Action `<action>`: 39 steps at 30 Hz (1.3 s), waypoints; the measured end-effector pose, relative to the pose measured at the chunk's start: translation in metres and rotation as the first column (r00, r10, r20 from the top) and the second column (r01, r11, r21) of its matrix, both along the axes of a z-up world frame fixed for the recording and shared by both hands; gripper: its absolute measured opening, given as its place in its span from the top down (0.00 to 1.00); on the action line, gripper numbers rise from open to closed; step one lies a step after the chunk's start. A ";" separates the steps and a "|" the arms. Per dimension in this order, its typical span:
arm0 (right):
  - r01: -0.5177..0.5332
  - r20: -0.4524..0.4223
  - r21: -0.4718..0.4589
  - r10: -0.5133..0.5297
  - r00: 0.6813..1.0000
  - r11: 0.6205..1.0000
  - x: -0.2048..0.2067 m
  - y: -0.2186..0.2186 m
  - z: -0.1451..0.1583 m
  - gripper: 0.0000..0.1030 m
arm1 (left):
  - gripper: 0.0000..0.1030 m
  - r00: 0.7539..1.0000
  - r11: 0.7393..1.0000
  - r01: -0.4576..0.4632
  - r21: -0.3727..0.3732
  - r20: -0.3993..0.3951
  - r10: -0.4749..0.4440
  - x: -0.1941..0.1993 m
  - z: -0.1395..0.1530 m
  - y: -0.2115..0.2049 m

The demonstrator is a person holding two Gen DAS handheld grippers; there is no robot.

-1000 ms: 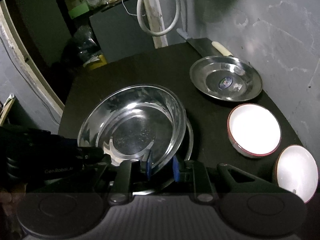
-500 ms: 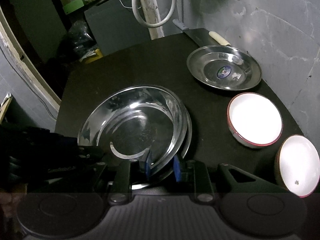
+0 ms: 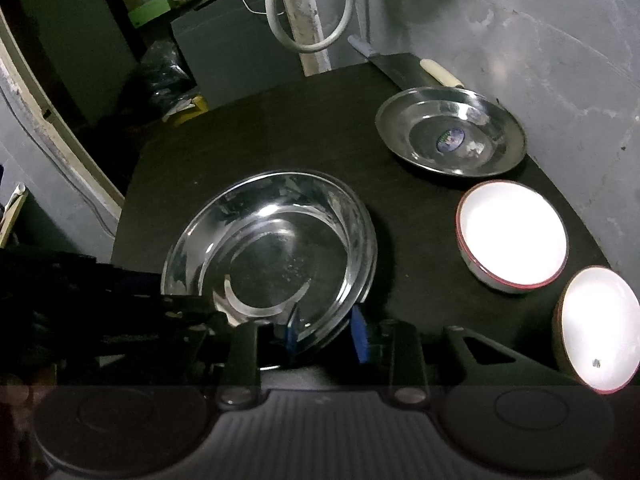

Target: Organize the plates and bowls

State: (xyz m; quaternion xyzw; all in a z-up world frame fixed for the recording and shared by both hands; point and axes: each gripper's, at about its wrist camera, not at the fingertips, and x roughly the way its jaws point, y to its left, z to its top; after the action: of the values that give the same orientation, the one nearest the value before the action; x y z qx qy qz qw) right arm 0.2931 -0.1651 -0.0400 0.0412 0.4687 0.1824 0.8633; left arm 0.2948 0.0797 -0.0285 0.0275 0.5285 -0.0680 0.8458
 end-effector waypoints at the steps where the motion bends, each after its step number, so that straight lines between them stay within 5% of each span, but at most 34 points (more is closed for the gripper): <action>1: 0.001 0.004 0.003 -0.001 1.000 1.000 0.000 -0.001 0.000 0.67 | 0.43 1.000 1.000 -0.004 0.001 -0.001 0.004 0.000 0.000 0.000; 4: 0.002 0.009 0.010 -0.002 1.000 1.000 0.000 -0.003 0.001 0.64 | 0.34 1.000 1.000 -0.015 0.000 -0.002 0.015 -0.001 -0.001 0.001; 11: 0.026 0.043 0.038 -0.027 0.999 0.999 -0.004 -0.018 0.004 0.33 | 0.04 0.998 0.998 -0.054 0.035 0.020 0.053 0.000 0.009 0.002; 14: 0.048 0.089 0.098 -0.057 0.994 0.994 -0.007 -0.033 0.011 0.17 | 0.02 0.997 0.997 -0.072 0.038 0.039 0.071 0.007 0.015 0.001; 21: 0.114 0.173 0.173 -0.144 0.974 0.978 0.001 -0.068 0.022 0.03 | 0.01 0.993 0.998 -0.054 -0.042 0.107 0.058 0.039 0.027 -0.016; 29: 0.203 0.186 0.189 -0.238 0.953 0.961 0.030 -0.097 0.017 0.00 | 0.01 0.980 0.992 -0.002 -0.125 0.196 0.027 0.092 0.033 -0.055; 35: 0.267 0.166 0.206 -0.303 0.939 0.941 0.051 -0.112 0.003 0.00 | 0.01 0.984 0.982 0.043 -0.182 0.178 -0.010 0.134 0.017 -0.081; 39: 0.290 0.174 0.180 -0.321 0.931 0.940 0.067 -0.110 -0.006 0.02 | 0.01 0.988 0.971 -0.018 -0.237 0.143 0.054 0.160 0.005 -0.085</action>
State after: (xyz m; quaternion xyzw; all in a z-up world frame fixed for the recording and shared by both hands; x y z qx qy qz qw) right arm 0.3598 -0.2750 -0.0461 0.1604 0.3517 0.0838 0.9184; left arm 0.4546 -0.0049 -0.0233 -0.0774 0.4528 -0.1124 0.8811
